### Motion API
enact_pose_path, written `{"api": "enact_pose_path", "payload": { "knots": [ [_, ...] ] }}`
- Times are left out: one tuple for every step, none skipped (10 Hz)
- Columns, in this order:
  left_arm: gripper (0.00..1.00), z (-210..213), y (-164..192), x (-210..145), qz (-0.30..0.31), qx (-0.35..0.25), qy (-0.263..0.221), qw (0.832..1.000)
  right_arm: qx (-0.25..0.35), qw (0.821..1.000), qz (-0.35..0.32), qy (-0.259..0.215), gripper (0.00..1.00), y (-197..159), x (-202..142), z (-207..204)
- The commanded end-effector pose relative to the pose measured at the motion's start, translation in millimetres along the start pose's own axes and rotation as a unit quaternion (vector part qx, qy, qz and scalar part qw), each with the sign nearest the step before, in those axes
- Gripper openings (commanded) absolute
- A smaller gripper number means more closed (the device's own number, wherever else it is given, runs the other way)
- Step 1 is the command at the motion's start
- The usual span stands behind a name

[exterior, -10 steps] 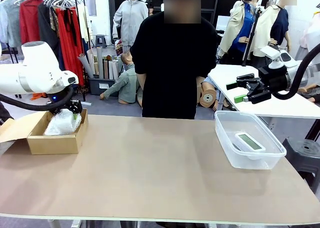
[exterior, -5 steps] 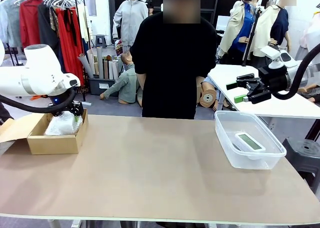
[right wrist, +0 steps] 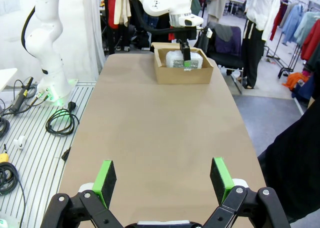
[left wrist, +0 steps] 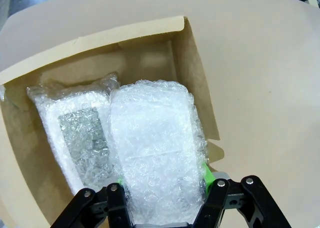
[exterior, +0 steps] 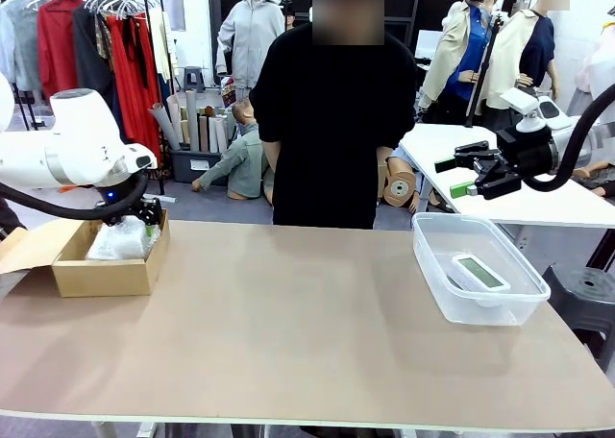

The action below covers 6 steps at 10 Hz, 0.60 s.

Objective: Separate and place wrapped and unwrapped clocks.
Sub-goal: If the picked Digital clock is wrapped, place it in the Package Box ; if not, place it in the Organizing box.

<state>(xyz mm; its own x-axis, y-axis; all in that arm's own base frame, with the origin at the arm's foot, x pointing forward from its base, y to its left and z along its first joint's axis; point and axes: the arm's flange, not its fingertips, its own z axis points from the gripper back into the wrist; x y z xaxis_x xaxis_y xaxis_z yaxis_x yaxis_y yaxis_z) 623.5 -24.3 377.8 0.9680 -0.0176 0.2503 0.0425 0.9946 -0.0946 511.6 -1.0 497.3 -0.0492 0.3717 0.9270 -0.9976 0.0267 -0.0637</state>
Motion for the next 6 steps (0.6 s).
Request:
{"api": "enact_pose_path", "payload": {
  "knots": [
    [0.0,-1.1,1.7,3.0,-0.012,-0.006,-0.011,1.0,0.0,1.0,0.002,-0.001,1.0,0.7,1.9,0.6],
    [0.0,0.9,-1.2,2.3,-0.015,-0.004,-0.017,1.0,0.0,1.0,0.002,-0.001,1.0,0.7,1.9,0.6],
    [0.0,1.8,-3.4,1.9,-0.018,-0.002,-0.02,1.0,0.0,1.0,0.002,-0.001,1.0,0.7,1.9,0.6],
    [0.0,1.8,-5.0,1.4,-0.021,-0.003,-0.019,1.0,0.0,1.0,0.002,-0.001,1.0,0.7,1.9,0.6],
    [0.0,-0.5,-6.6,1.8,-0.021,-0.004,-0.016,1.0,0.0,1.0,0.002,-0.001,1.0,0.7,1.9,0.6],
    [0.0,-2.3,-7.0,3.2,-0.024,-0.005,-0.011,1.0,0.0,1.0,0.002,-0.001,1.0,0.7,1.9,0.6]
  ]
}}
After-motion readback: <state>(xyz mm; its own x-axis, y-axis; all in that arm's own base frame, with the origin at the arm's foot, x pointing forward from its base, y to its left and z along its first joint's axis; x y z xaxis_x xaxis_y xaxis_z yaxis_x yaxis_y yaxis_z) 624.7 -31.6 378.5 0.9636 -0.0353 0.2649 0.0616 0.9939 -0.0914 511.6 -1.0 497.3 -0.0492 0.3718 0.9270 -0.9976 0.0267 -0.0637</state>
